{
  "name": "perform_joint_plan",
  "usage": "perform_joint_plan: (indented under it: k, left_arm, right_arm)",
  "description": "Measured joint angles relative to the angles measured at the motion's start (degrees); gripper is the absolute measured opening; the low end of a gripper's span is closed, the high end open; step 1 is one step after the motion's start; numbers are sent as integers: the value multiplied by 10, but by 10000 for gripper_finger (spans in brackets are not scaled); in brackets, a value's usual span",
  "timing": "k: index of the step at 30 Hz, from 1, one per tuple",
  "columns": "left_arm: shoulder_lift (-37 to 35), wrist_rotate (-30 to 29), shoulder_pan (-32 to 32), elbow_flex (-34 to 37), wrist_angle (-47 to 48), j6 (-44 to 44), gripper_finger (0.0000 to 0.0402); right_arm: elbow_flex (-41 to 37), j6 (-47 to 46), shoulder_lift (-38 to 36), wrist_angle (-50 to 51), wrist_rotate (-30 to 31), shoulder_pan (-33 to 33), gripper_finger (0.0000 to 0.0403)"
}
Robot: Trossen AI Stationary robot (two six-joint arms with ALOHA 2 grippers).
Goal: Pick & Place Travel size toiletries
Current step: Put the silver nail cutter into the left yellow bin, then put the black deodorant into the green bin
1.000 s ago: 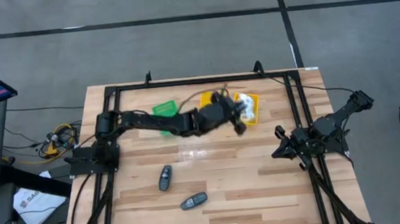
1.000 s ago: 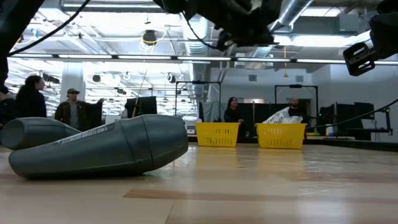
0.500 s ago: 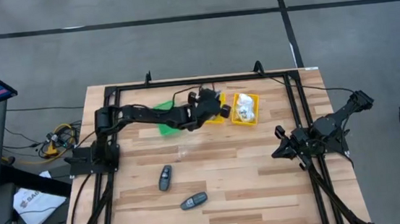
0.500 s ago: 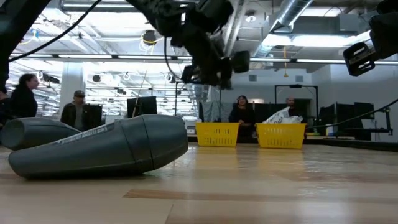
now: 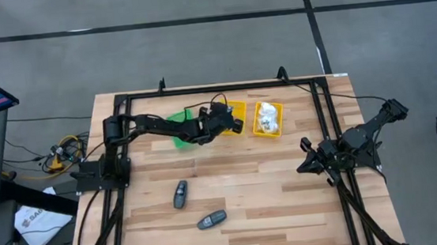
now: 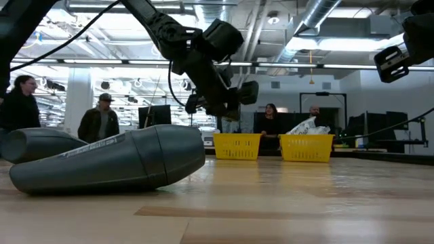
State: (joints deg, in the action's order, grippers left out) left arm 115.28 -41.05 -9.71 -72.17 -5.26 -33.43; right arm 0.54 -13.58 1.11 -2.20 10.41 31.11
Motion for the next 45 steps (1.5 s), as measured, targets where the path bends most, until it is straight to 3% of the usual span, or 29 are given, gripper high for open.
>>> perform_joint_plan:
  k: [14,18,28,39,45]
  left_arm:
    - [20,96,-12,0,-5,0,58]
    - [26,101,-14,-1,-18,0,58]
    - [34,175,-15,-1,-24,15,171]
    - [34,210,-15,-1,-35,62,178]
    - [33,300,-12,-1,-71,66,187]
  right_arm:
    - [0,0,0,0,0,0,0]
    - [0,0,0,0,0,0,0]
    - [0,0,0,0,0,0,0]
    - [0,0,0,0,0,0,0]
    - [0,0,0,0,0,0,0]
